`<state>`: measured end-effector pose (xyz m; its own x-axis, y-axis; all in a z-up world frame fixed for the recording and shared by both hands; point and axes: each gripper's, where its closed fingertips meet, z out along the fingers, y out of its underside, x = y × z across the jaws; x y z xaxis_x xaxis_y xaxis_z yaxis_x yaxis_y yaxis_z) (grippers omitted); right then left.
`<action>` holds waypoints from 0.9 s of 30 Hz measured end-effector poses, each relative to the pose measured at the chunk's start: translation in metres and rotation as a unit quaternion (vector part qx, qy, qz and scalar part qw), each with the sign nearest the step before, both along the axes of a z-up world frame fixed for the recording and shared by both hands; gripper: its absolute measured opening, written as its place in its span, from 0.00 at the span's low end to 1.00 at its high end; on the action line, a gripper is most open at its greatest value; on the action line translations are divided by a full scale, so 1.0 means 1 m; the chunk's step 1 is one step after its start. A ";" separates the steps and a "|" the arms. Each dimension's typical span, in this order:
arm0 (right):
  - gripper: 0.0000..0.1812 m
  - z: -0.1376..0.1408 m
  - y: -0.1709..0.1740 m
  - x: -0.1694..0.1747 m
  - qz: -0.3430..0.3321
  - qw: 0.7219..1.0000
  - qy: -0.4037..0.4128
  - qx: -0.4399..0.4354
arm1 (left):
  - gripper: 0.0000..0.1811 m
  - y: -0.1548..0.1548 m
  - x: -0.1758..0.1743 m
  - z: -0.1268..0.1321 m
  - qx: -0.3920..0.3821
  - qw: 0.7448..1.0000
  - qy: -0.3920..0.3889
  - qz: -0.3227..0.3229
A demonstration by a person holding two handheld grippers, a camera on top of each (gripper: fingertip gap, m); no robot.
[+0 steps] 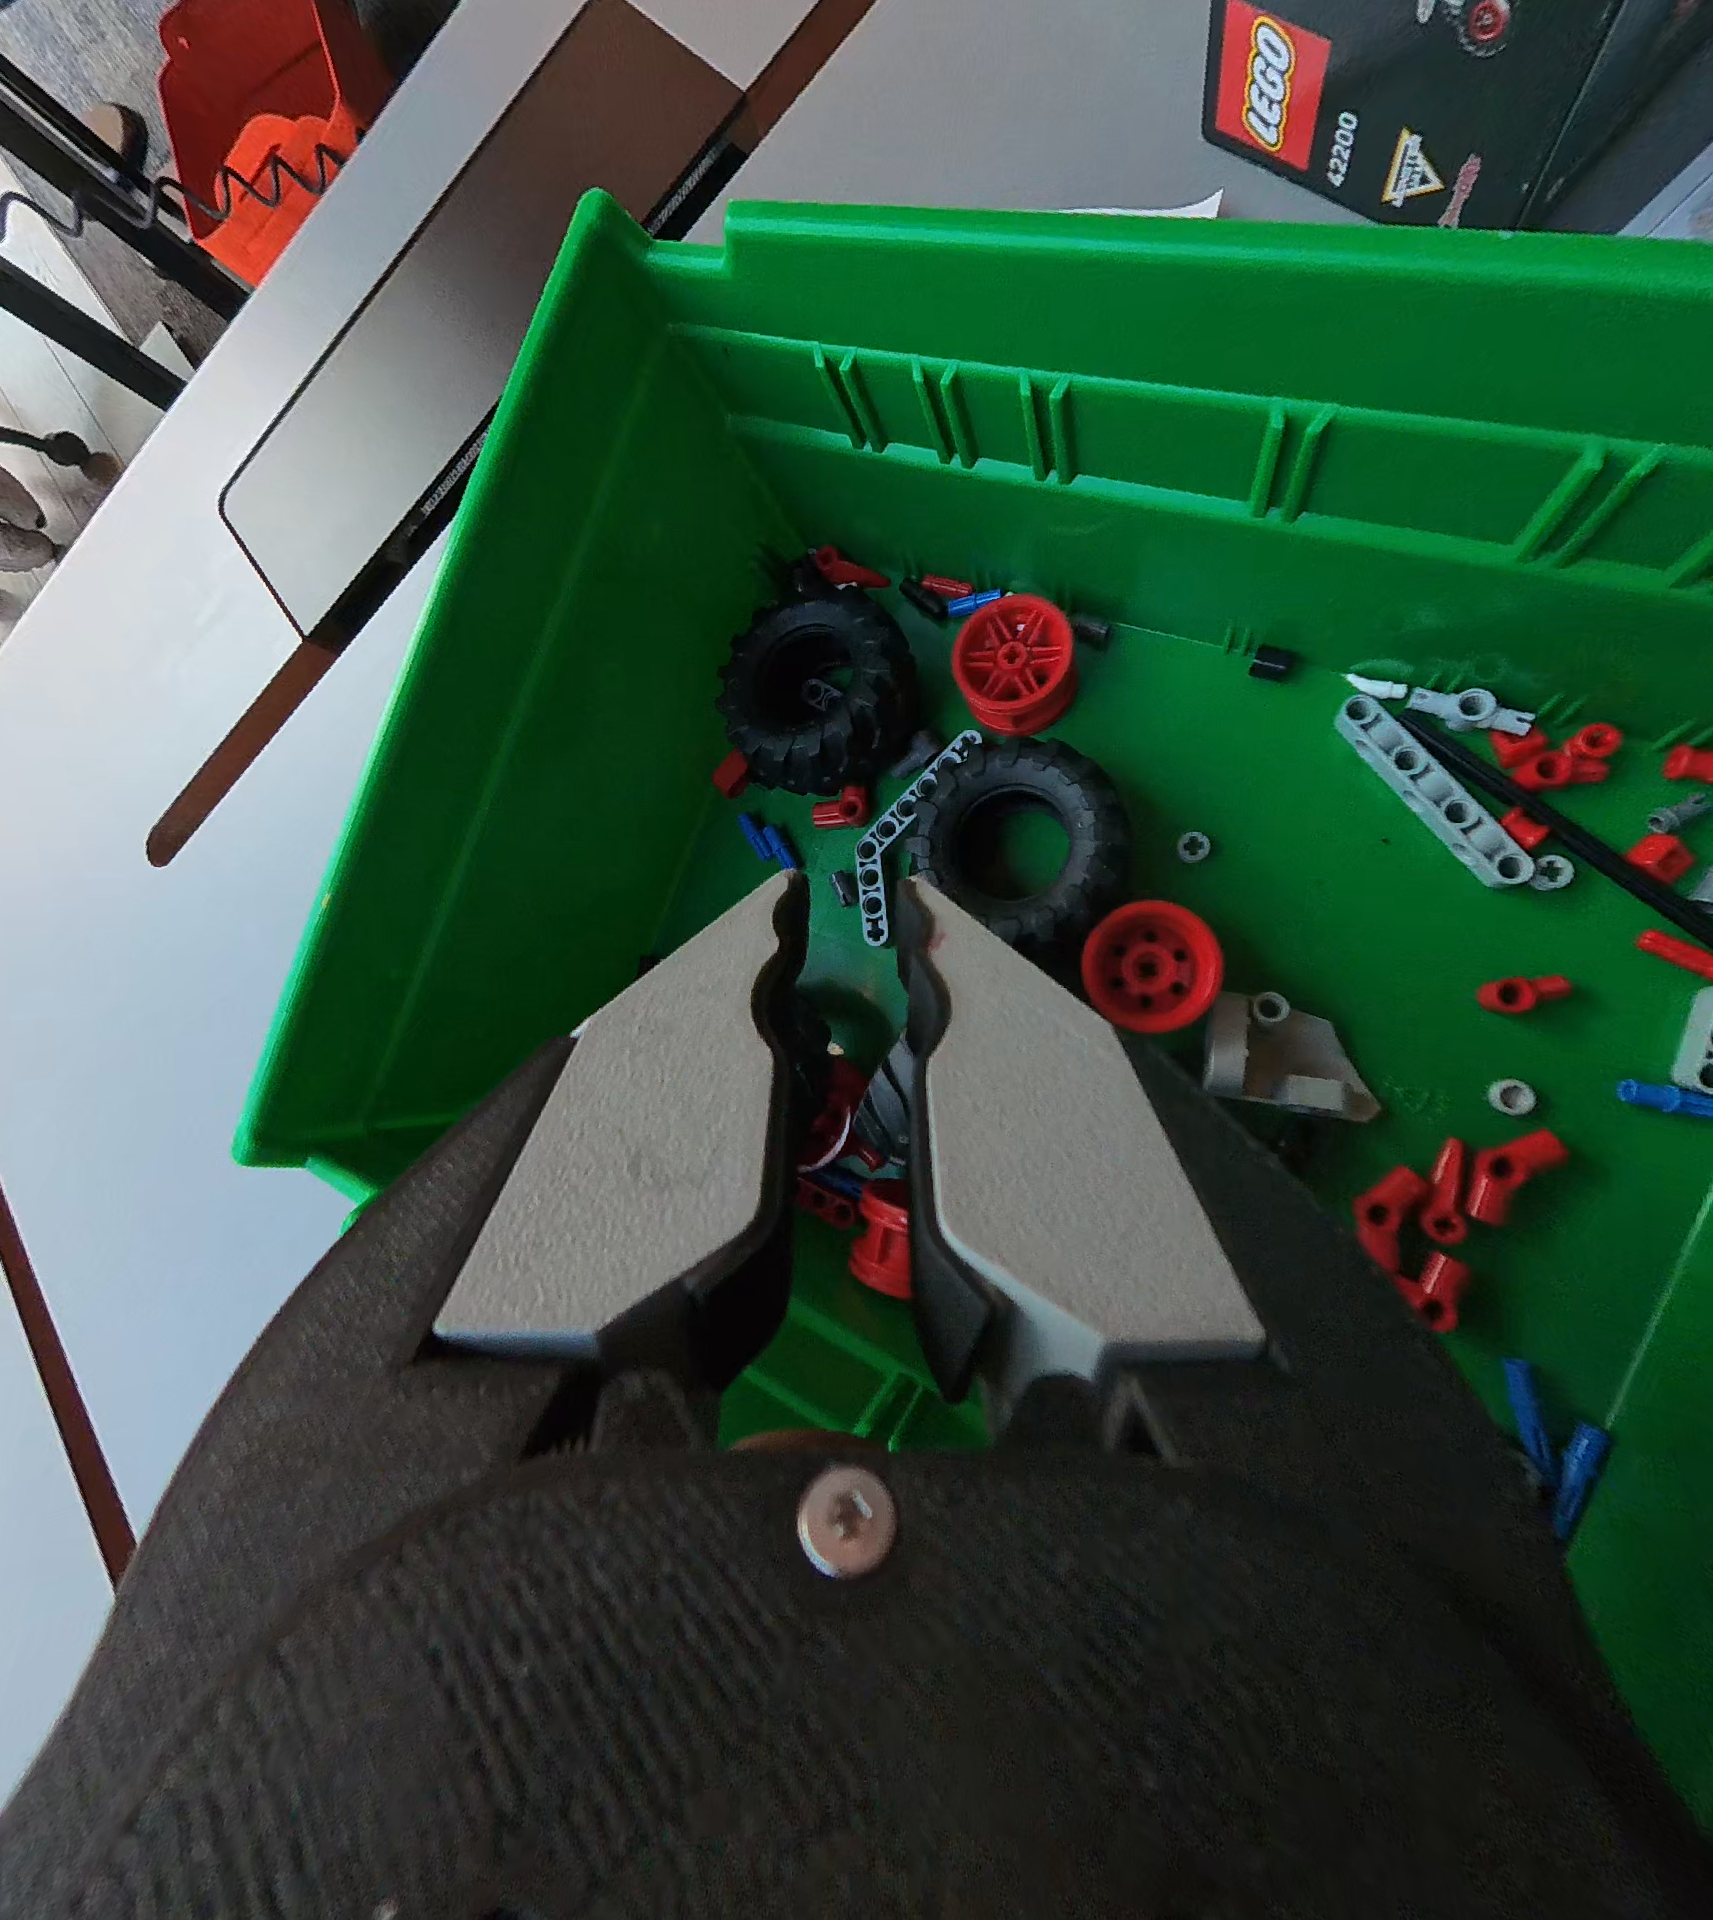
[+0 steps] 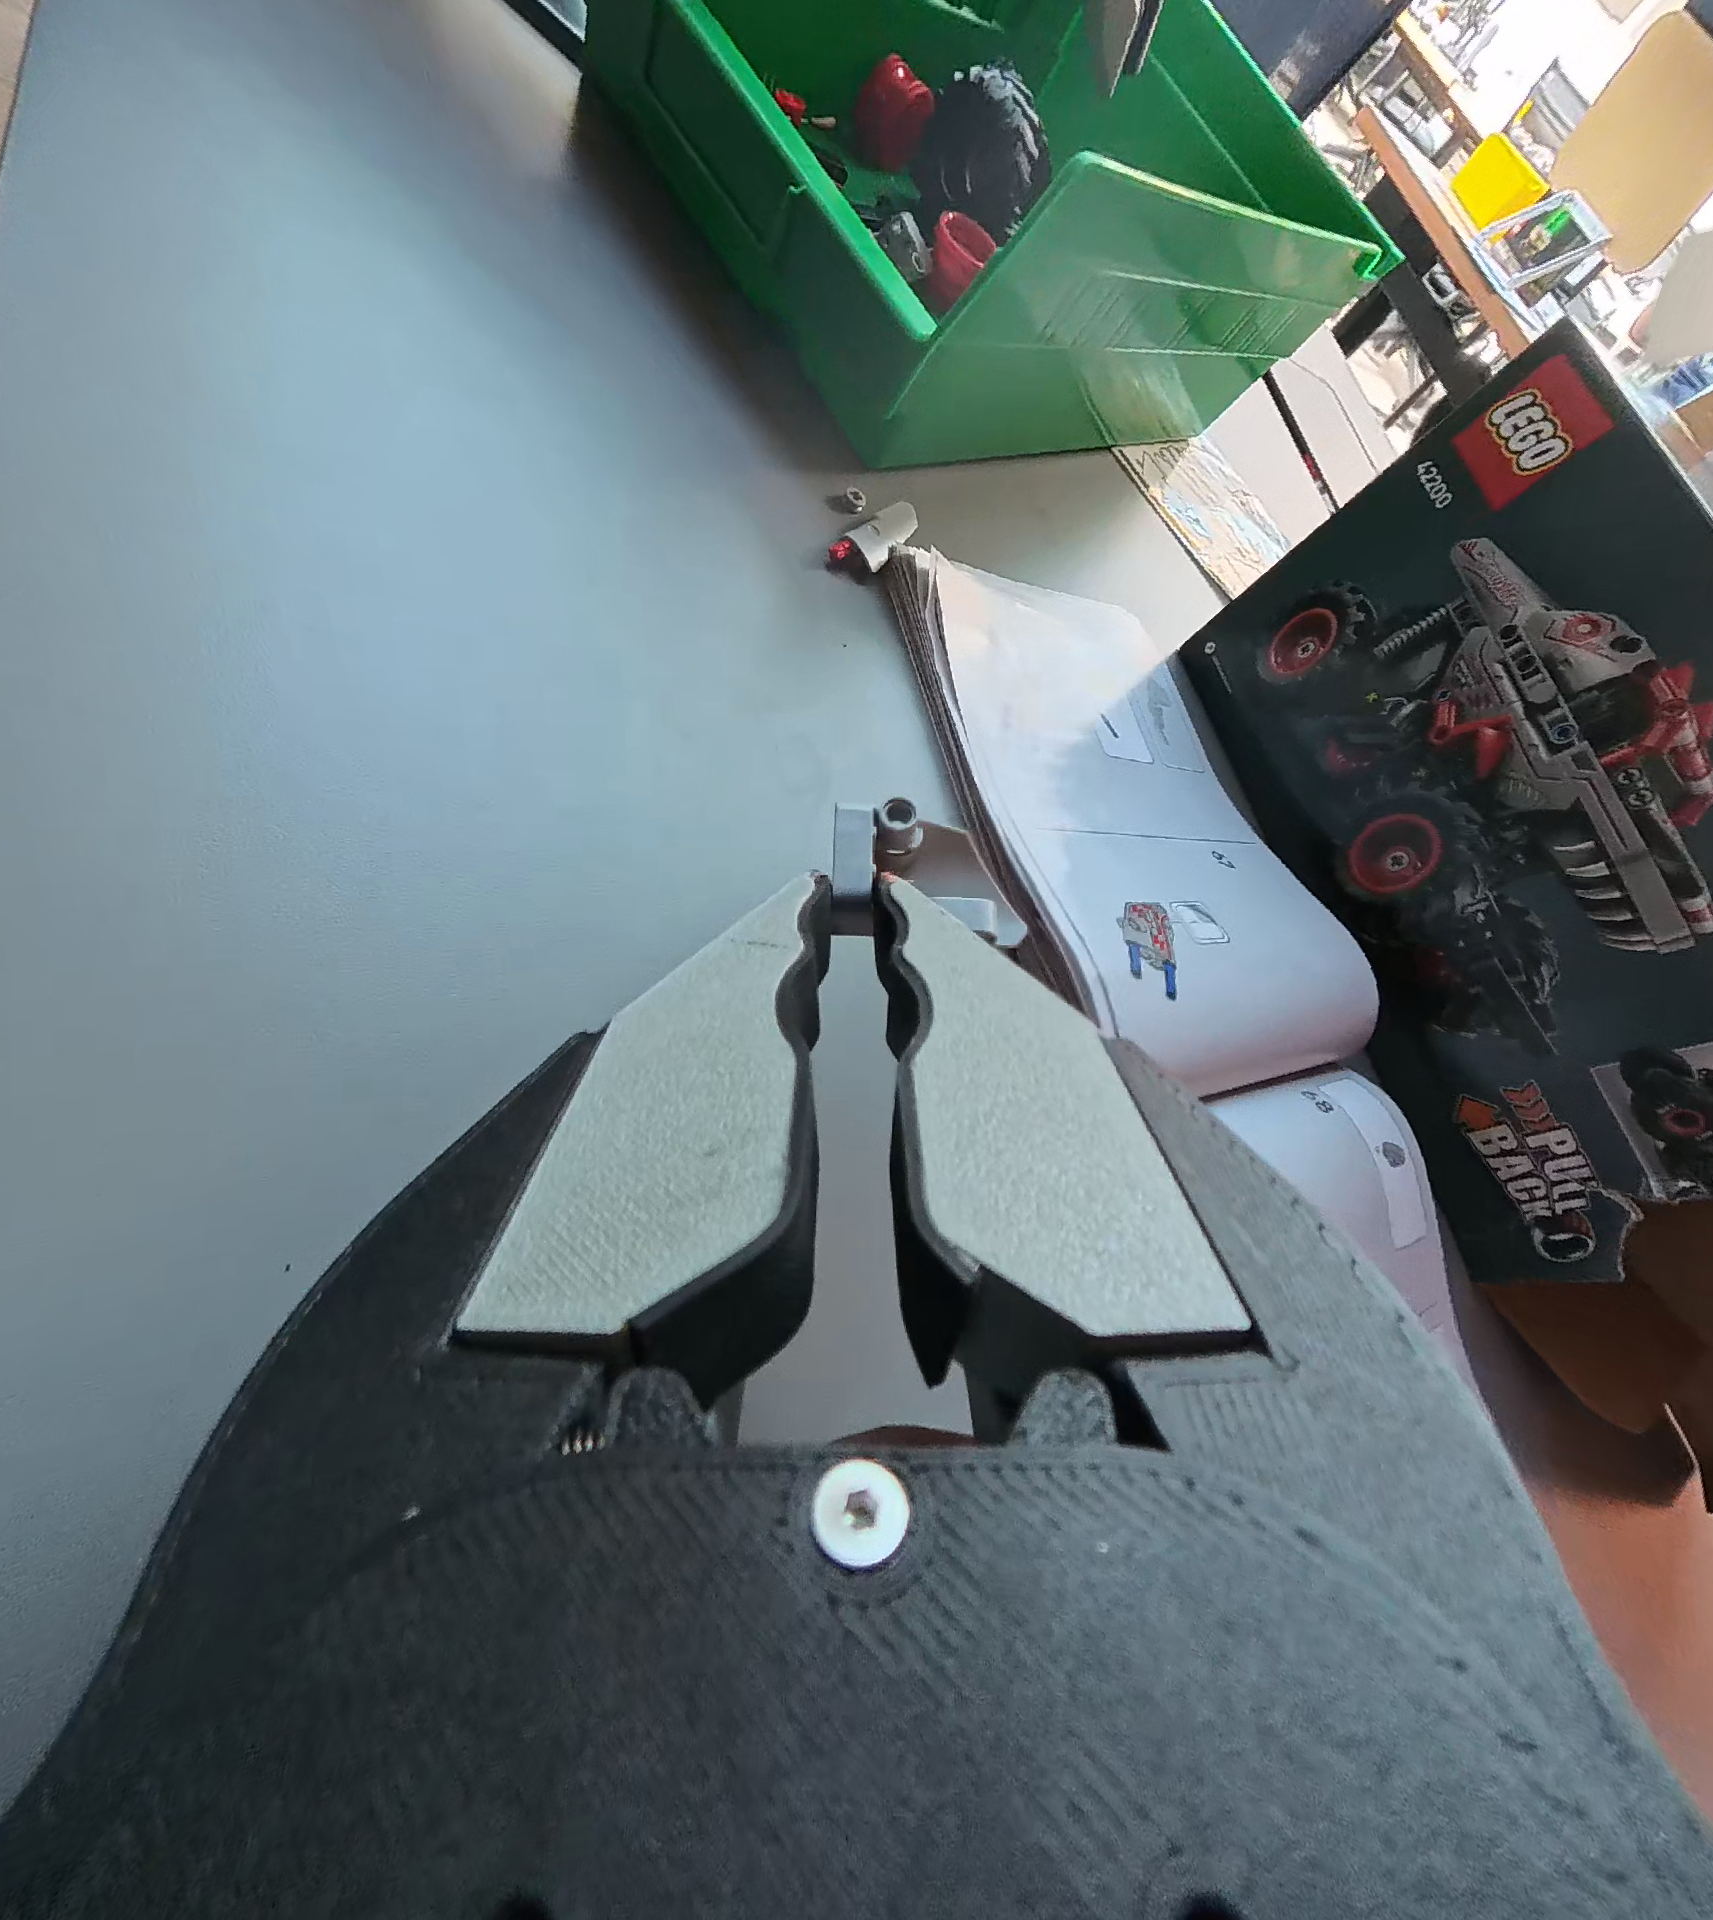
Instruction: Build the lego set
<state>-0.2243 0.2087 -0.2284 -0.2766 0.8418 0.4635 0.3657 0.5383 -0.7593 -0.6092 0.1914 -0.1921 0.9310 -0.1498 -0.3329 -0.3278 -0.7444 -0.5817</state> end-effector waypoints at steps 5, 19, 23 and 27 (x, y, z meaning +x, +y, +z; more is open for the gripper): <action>0.03 -0.007 -0.002 0.002 0.006 0.999 -0.023 -0.022 | 0.08 0.000 0.000 -0.001 -0.001 1.000 0.000 0.000; 0.05 -0.042 -0.009 0.006 0.024 0.988 -0.142 -0.057 | 0.08 0.000 0.000 -0.003 -0.005 1.000 -0.003 -0.004; 0.05 -0.039 -0.010 0.005 0.026 0.989 -0.134 -0.058 | 0.08 0.000 0.001 -0.003 -0.004 1.000 -0.004 -0.004; 0.06 -0.032 -0.014 0.006 0.035 0.991 -0.117 -0.062 | 0.08 0.000 0.001 -0.003 -0.004 1.000 -0.004 -0.004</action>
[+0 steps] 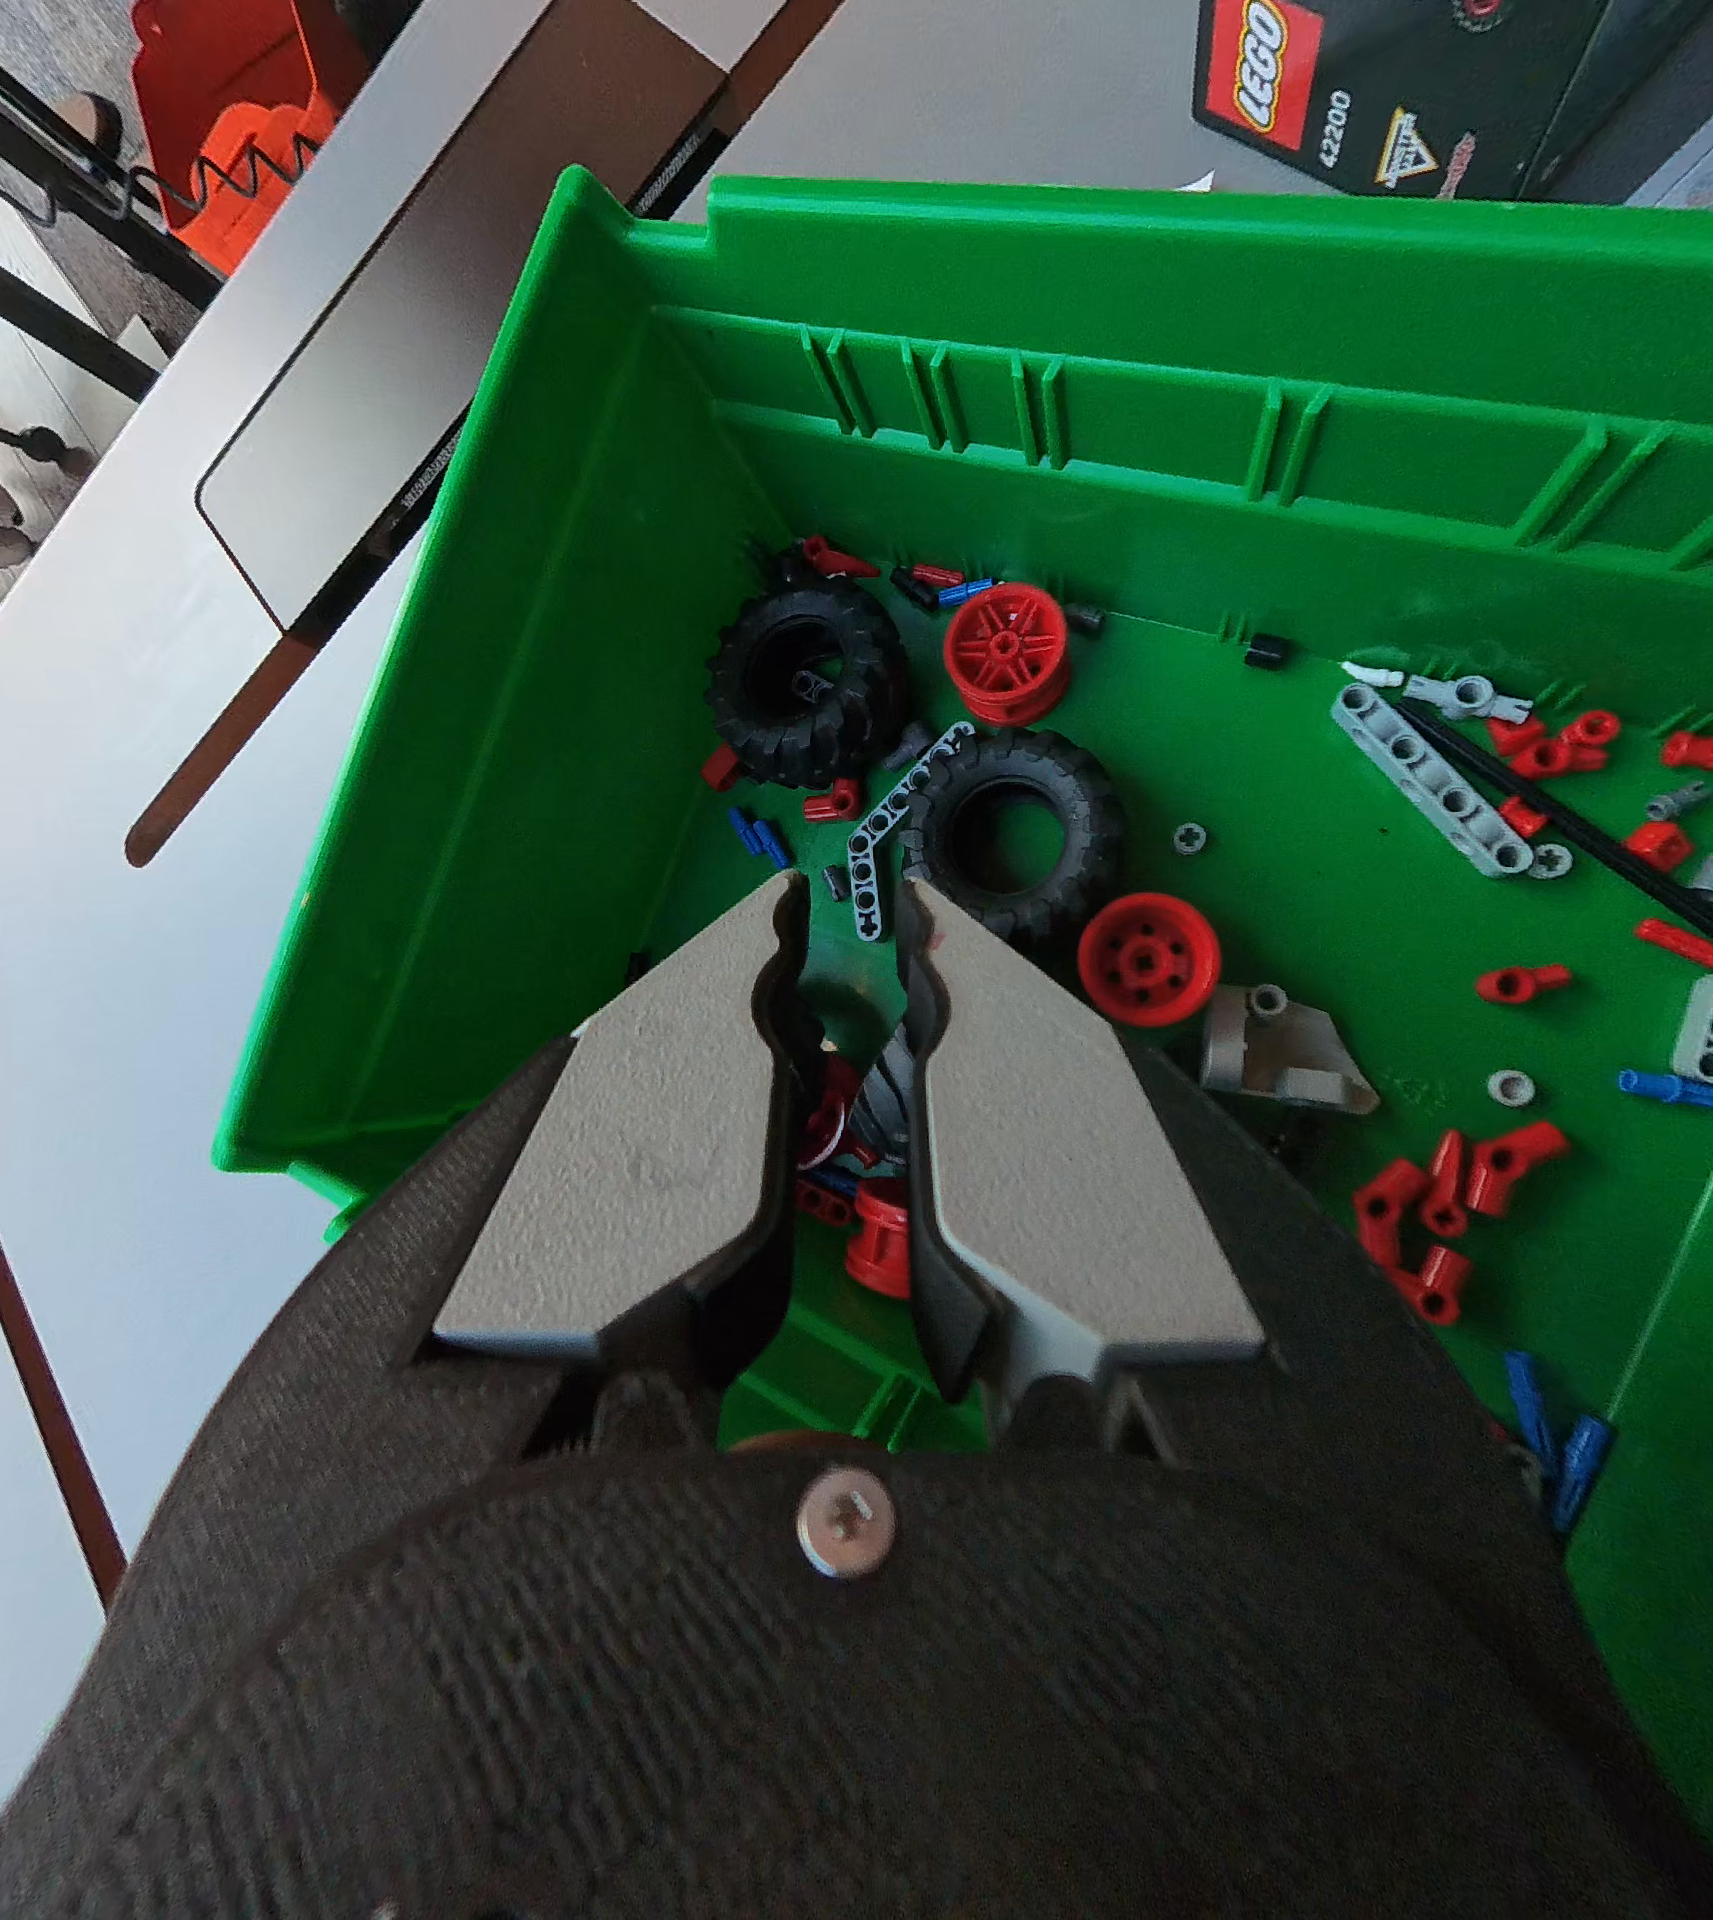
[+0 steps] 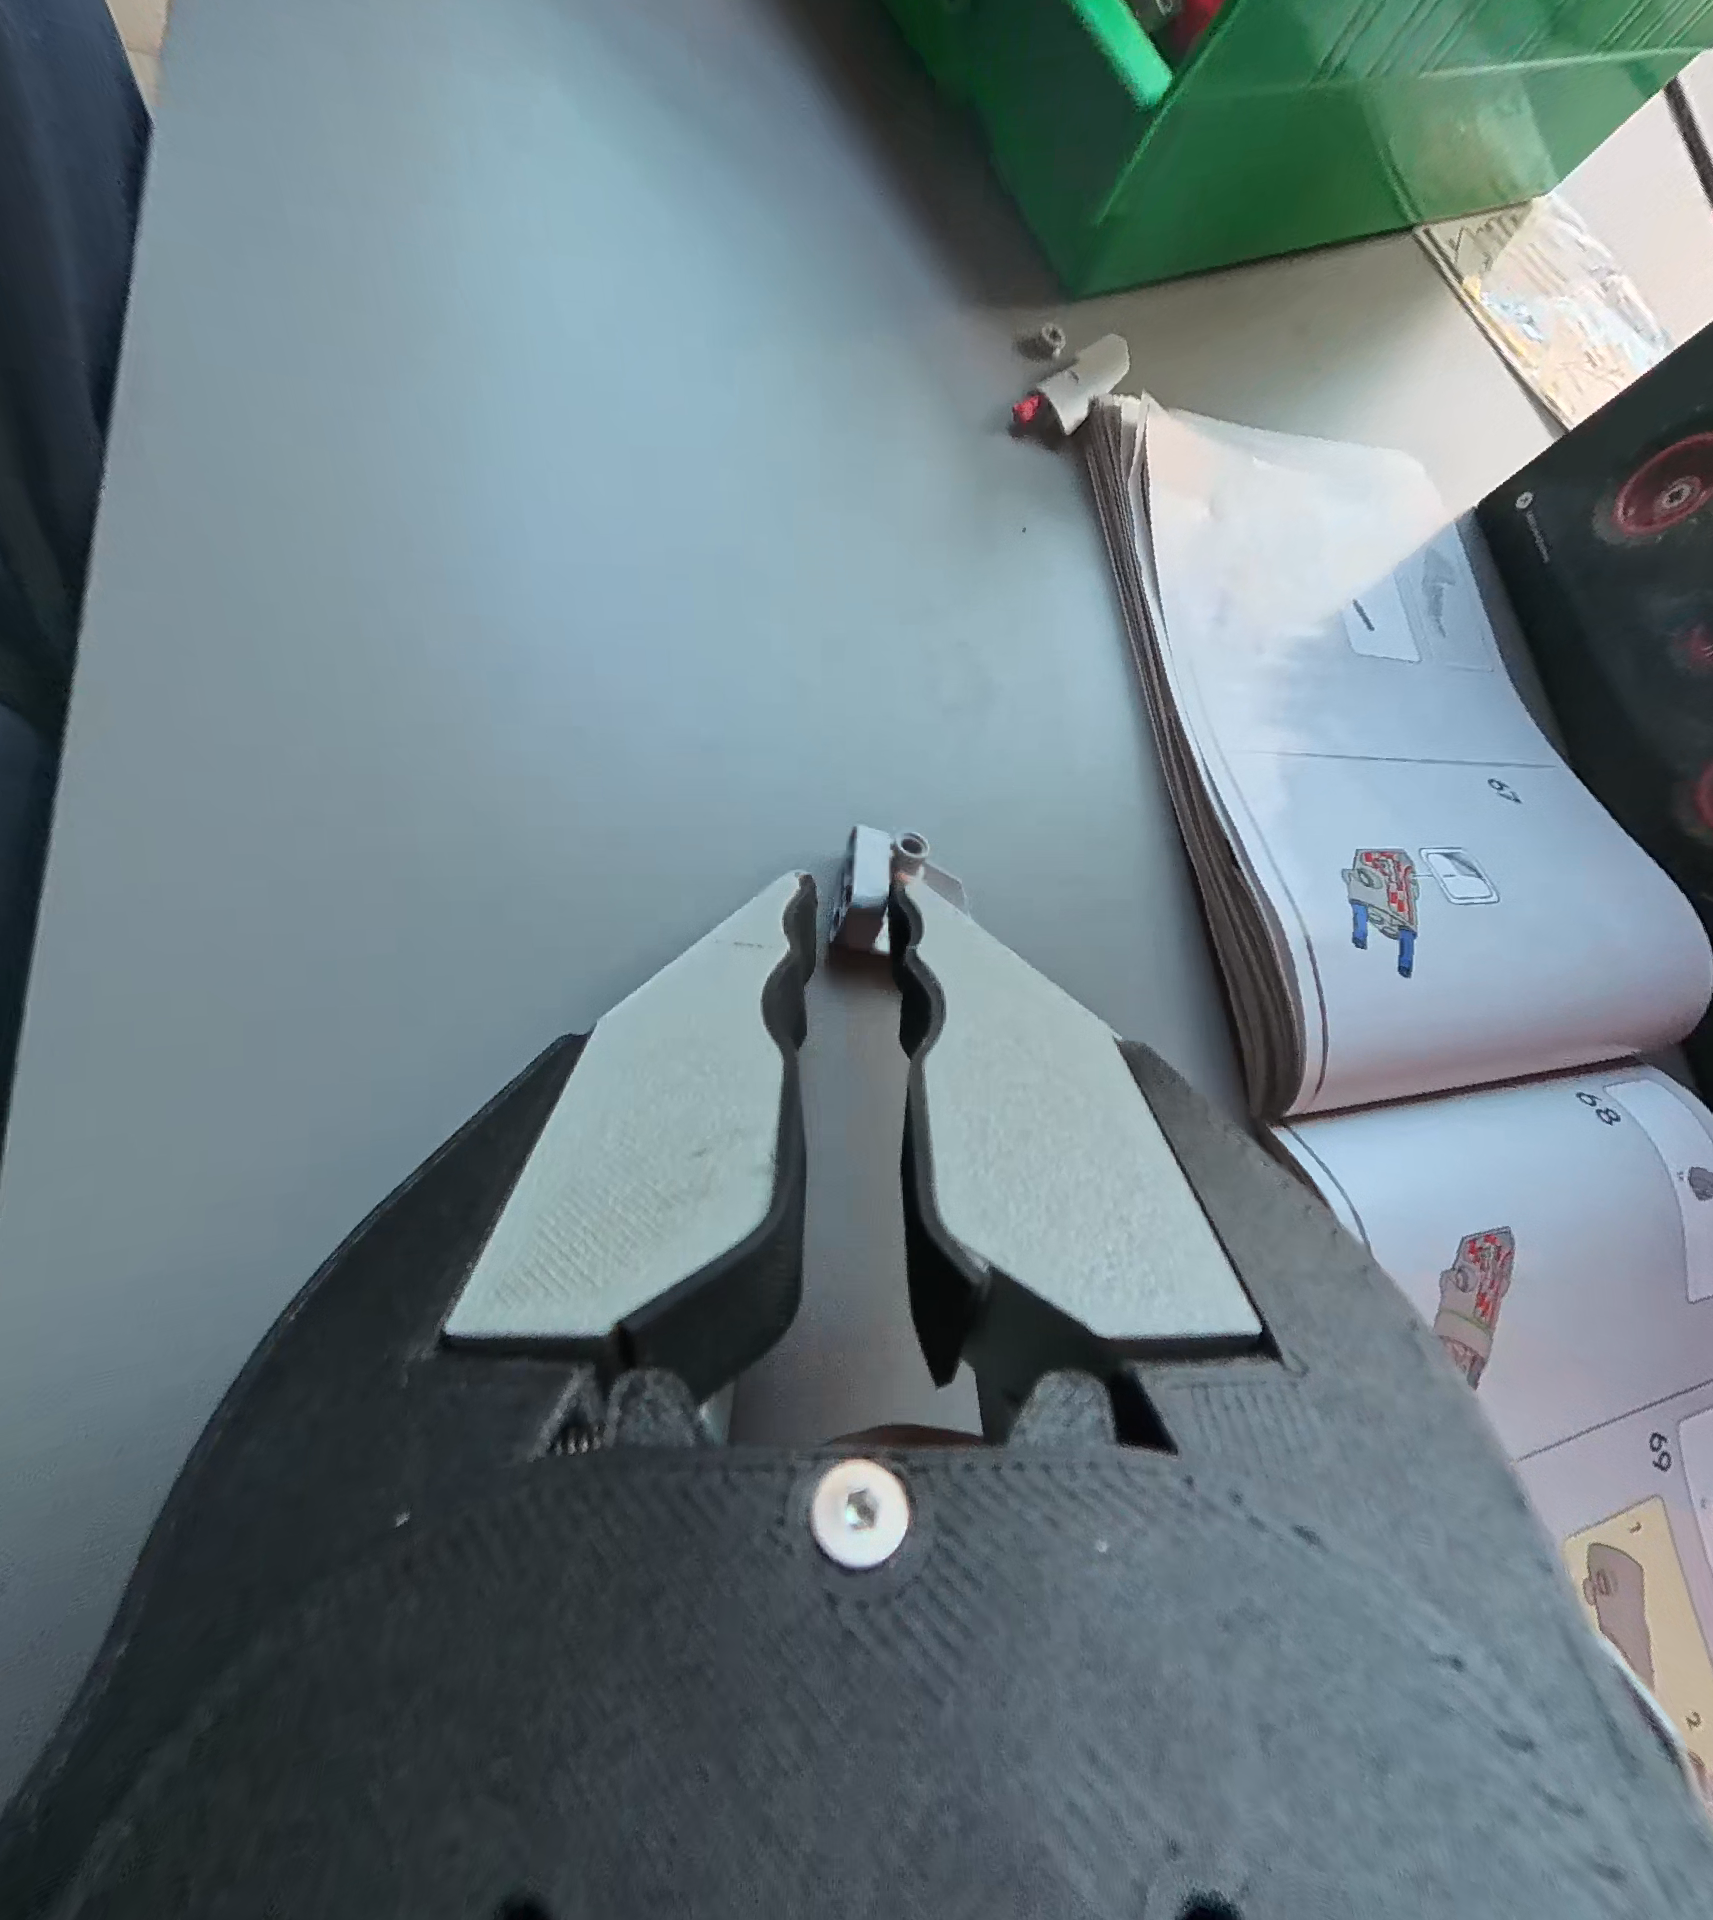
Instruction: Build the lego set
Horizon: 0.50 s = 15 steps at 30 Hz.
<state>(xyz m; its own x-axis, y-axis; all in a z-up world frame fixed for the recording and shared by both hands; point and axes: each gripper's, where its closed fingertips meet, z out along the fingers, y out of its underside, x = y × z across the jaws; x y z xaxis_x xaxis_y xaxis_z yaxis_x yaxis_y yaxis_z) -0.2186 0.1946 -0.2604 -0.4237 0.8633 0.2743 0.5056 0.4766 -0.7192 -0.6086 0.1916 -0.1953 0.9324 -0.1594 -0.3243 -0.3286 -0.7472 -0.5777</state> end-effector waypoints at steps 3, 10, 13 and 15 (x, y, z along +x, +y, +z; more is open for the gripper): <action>0.07 0.011 -0.004 0.002 0.005 1.000 0.022 -0.011 | 0.08 0.000 0.000 0.000 0.001 1.000 -0.003 0.000; 0.07 0.077 0.002 0.014 -0.008 0.987 0.147 -0.061 | 0.08 -0.001 0.000 0.000 0.001 1.000 -0.003 0.000; 0.07 0.116 0.016 0.029 -0.028 0.970 0.223 -0.089 | 0.08 -0.001 0.000 0.000 0.001 1.000 -0.005 0.000; 0.06 0.139 0.031 0.041 -0.050 0.955 0.274 -0.099 | 0.08 -0.001 0.000 0.000 0.002 1.000 -0.005 0.000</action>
<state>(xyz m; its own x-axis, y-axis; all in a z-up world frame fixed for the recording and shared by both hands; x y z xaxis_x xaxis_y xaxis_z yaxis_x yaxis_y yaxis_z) -0.1773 0.2258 -0.1210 -0.1754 0.9501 0.2579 0.0643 0.2725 -0.9600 -0.6087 0.1905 -0.1951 0.9356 -0.1588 -0.3154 -0.3231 -0.7450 -0.5835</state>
